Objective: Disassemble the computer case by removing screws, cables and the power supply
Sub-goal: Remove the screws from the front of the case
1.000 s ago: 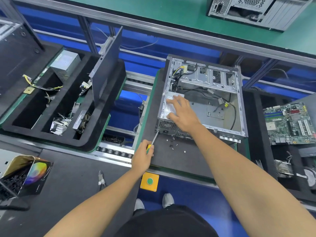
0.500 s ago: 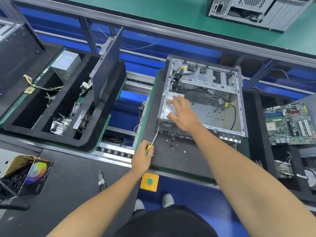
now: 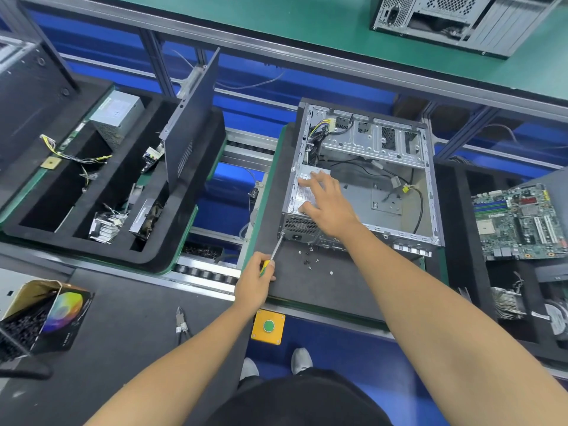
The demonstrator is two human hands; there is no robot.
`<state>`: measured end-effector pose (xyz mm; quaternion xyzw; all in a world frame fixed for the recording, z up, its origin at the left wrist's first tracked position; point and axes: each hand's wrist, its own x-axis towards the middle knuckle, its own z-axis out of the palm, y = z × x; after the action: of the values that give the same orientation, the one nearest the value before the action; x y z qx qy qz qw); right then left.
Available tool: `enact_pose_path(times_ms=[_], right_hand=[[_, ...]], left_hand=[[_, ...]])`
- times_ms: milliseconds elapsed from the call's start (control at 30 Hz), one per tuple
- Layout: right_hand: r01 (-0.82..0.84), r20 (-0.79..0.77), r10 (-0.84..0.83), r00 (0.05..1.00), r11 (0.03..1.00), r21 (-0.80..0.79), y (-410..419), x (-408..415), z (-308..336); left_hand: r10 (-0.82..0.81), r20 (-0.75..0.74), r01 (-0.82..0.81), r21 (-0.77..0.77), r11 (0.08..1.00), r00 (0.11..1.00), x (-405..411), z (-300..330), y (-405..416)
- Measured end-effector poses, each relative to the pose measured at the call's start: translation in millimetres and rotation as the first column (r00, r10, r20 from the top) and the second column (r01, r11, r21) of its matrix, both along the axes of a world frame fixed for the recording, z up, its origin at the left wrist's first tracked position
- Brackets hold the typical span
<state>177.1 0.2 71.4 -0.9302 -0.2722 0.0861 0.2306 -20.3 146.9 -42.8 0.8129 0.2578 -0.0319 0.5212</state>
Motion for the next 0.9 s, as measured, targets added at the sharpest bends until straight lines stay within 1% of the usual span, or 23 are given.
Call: enact_pose_path(times_ms=[67, 200, 333, 400, 533, 667, 733, 800, 833, 867, 900], right_hand=[[0.005, 0.007, -0.005, 1.000, 1.000, -0.006, 0.3, -0.5, 0.1], [0.008, 0.015, -0.008, 1.000, 1.000, -0.018, 1.8, -0.7, -0.8], [0.010, 0.020, -0.010, 1.000, 1.000, -0.014, 2.2, -1.1, -1.6], [0.008, 0.024, -0.007, 1.000, 1.000, -0.018, 2.0, -1.7, -1.6], [0.006, 0.025, -0.005, 1.000, 1.000, -0.024, 2.2, -2.3, -1.8], [0.007, 0.028, -0.006, 1.000, 1.000, -0.024, 2.1, -2.4, -0.4], [0.008, 0.027, -0.007, 1.000, 1.000, -0.024, 1.7, -2.9, 0.3], [0.003, 0.027, -0.002, 1.000, 0.999, -0.032, 2.1, -3.2, 0.8], [0.001, 0.027, 0.000, 1.000, 0.999, -0.035, 2.4, -3.4, 1.0], [-0.002, 0.025, 0.003, 1.000, 0.999, -0.034, 2.7, -3.3, 1.3], [-0.006, 0.021, 0.007, 1.000, 1.000, -0.031, 2.8, -3.2, 1.5]], left_hand=[[-0.016, 0.030, 0.015, 0.034, 0.999, 0.999, 0.6, 0.5, -1.6], [-0.039, 0.059, 0.028, 0.179, 0.983, 0.998, 0.3, 2.7, -7.0], [0.009, 0.018, -0.015, 0.374, 0.927, 1.000, -2.6, 5.0, -22.5], [0.036, -0.004, -0.031, 0.444, 0.896, 0.999, -2.7, 6.2, -33.0], [0.075, -0.017, -0.057, 0.502, 0.863, 0.997, -0.1, 7.4, -46.6], [0.127, 0.009, -0.115, 0.493, 0.863, 0.992, 0.2, 9.3, -51.4], [0.132, 0.007, -0.121, 0.450, 0.885, 0.991, 0.1, 7.9, -47.2], [0.125, 0.011, -0.122, 0.302, 0.945, 0.992, 0.7, 4.9, -39.8], [0.118, 0.020, -0.120, 0.184, 0.976, 0.993, 1.5, 3.7, -35.6], [0.119, 0.030, -0.120, 0.035, 0.992, 0.992, 2.8, 3.3, -31.1], [0.132, 0.034, -0.126, -0.135, 0.983, 0.991, 3.9, 3.6, -26.7]])
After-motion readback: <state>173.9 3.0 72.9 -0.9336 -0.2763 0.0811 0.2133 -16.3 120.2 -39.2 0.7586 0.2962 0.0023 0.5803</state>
